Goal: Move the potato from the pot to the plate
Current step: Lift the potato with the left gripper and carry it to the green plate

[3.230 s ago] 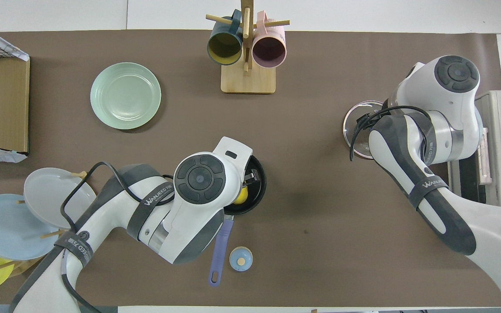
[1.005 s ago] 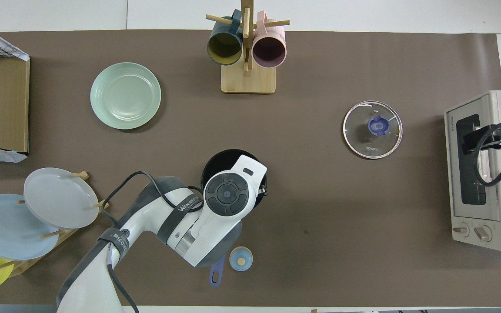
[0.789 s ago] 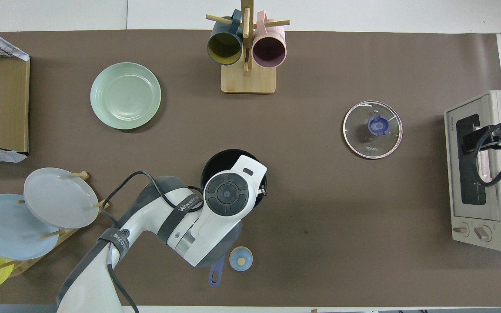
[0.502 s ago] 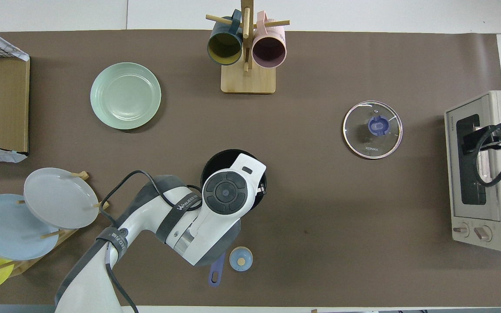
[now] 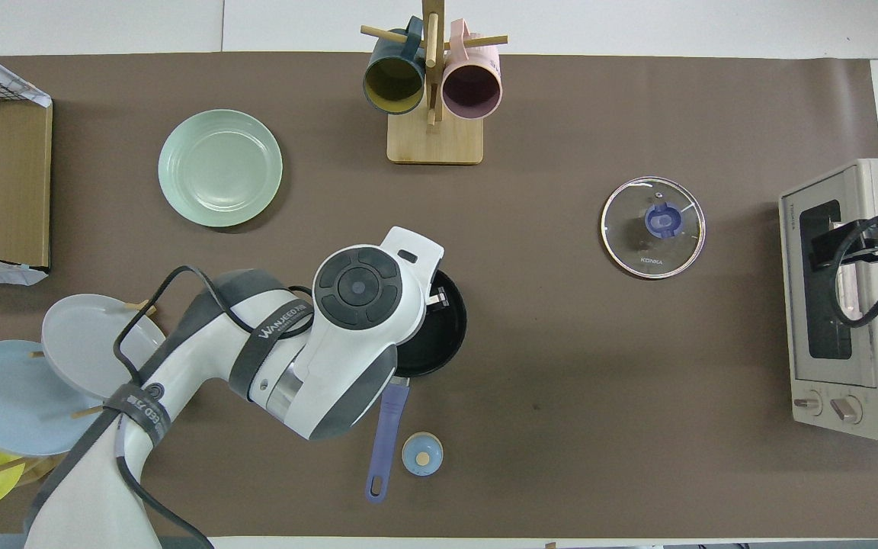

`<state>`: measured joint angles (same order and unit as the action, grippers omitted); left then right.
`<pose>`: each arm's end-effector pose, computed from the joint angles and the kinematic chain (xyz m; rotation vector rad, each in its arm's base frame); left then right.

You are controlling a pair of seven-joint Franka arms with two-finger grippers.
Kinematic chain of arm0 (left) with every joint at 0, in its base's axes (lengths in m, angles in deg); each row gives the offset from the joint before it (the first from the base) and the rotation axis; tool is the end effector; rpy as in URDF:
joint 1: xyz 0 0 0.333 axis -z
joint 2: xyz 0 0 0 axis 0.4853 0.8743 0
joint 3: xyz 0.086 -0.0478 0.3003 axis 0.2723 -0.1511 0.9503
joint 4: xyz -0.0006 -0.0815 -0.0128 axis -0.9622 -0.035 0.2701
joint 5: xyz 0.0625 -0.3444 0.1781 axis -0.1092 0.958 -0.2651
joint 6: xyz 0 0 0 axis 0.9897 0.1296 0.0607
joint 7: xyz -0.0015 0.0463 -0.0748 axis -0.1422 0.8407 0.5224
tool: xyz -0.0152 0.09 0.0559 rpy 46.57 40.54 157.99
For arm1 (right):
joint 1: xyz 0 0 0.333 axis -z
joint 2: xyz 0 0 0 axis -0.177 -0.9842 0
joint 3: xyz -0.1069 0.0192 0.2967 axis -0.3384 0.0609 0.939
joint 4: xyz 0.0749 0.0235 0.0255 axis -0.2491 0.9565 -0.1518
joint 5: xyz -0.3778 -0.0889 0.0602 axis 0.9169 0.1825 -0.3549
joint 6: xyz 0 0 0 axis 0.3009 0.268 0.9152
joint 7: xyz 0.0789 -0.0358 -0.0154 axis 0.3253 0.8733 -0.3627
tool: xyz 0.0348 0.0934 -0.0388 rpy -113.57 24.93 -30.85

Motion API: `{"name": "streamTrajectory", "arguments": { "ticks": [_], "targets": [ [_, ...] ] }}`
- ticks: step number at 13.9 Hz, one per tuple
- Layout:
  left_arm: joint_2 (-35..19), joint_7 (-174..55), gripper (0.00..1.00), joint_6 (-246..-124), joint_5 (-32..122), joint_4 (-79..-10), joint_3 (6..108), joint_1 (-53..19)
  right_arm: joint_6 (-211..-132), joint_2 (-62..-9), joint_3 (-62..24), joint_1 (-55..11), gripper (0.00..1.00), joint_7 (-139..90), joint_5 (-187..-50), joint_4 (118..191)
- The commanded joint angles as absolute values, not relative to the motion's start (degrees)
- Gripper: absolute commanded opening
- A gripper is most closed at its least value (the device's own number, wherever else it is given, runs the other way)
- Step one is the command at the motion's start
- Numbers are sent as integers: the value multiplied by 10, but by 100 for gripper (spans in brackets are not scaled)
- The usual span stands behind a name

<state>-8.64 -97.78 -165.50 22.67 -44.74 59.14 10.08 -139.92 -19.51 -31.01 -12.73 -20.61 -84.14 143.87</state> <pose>0.4546 -0.3862 0.4092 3.0904 0.3955 -0.0608 0.5408 -0.0286 0.5992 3.0836 0.0605 -0.1852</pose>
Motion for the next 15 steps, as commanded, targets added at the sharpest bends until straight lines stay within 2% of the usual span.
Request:
{"name": "streamTrajectory", "arguments": {
  "ticks": [1, 4, 6, 8, 12, 15],
  "targets": [
    [-115, -908, 0, -1549, 248, -383, 588, 37, -1409, -184, -306, -118, 100, -216, -848, 1453],
    [-108, -778, 0, -1445, 292, -267, 590, -73, -1409, -184, -306, -118, 100, -216, -848, 1453],
    [-77, -694, 0, -1429, 300, -216, 591, -137, -1409, -184, -306, -118, 100, -216, -848, 1453],
    [-66, -612, 0, -1453, 299, -214, 592, -181, -1409, -184, -306, -118, 100, -216, -848, 1453],
    [22, -482, 0, -1581, 248, -217, 594, -204, -1409, -184, -306, -118, 100, -216, -848, 1453],
    [85, -387, 0, -1630, 232, -216, 594, -217, -1409, -184, -306, -118, 100, -216, -848, 1453]
  ]
}}
